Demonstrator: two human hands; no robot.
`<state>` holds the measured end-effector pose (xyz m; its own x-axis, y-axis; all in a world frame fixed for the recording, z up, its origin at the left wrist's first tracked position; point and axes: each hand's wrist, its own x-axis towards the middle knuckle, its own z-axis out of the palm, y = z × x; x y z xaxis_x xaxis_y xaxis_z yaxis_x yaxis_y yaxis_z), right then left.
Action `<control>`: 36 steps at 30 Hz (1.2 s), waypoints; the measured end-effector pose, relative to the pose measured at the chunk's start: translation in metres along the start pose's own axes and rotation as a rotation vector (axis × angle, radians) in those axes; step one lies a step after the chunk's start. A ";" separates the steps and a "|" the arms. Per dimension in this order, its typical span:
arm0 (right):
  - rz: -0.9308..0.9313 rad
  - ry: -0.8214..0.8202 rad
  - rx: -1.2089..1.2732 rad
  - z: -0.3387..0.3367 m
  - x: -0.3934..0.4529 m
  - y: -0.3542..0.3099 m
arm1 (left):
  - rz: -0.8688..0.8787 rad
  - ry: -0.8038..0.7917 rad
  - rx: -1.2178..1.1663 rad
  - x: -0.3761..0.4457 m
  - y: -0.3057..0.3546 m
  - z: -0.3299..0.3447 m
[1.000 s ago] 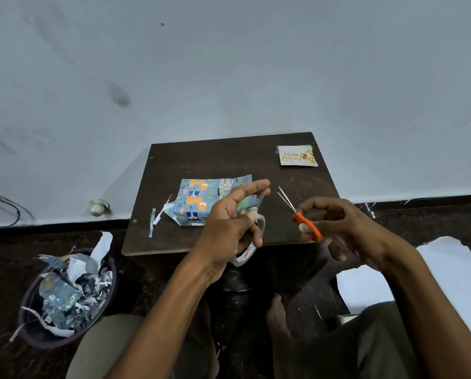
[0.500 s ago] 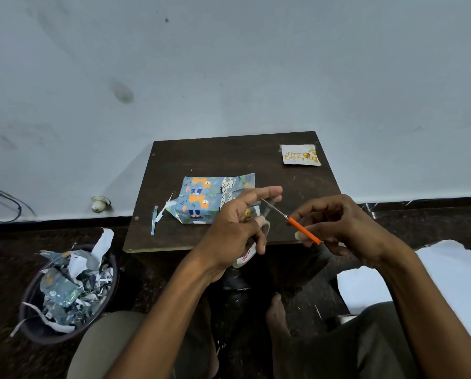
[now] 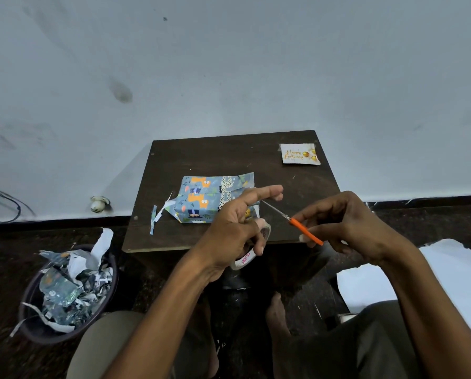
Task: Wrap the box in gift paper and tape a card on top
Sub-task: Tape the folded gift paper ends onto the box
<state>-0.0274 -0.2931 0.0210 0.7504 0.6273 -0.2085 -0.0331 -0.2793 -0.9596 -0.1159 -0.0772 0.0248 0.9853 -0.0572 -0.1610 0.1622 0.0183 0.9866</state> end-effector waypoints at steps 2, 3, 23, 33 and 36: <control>0.002 0.004 -0.001 -0.001 0.000 0.000 | 0.007 -0.010 0.014 0.000 0.000 0.000; 0.004 0.004 -0.005 -0.001 0.000 -0.001 | 0.009 -0.012 0.018 0.000 0.000 0.001; 0.059 0.013 -0.109 0.003 -0.004 -0.008 | 0.100 0.066 -0.008 0.004 -0.005 -0.004; 0.044 -0.012 -0.111 0.010 -0.003 -0.012 | 0.121 0.077 0.024 0.007 -0.008 -0.002; 0.026 0.018 -0.064 0.006 -0.004 -0.010 | 0.123 0.077 0.025 0.007 -0.007 -0.001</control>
<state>-0.0340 -0.2881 0.0305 0.7618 0.6059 -0.2293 -0.0110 -0.3418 -0.9397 -0.1098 -0.0767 0.0169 0.9990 0.0207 -0.0391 0.0392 -0.0043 0.9992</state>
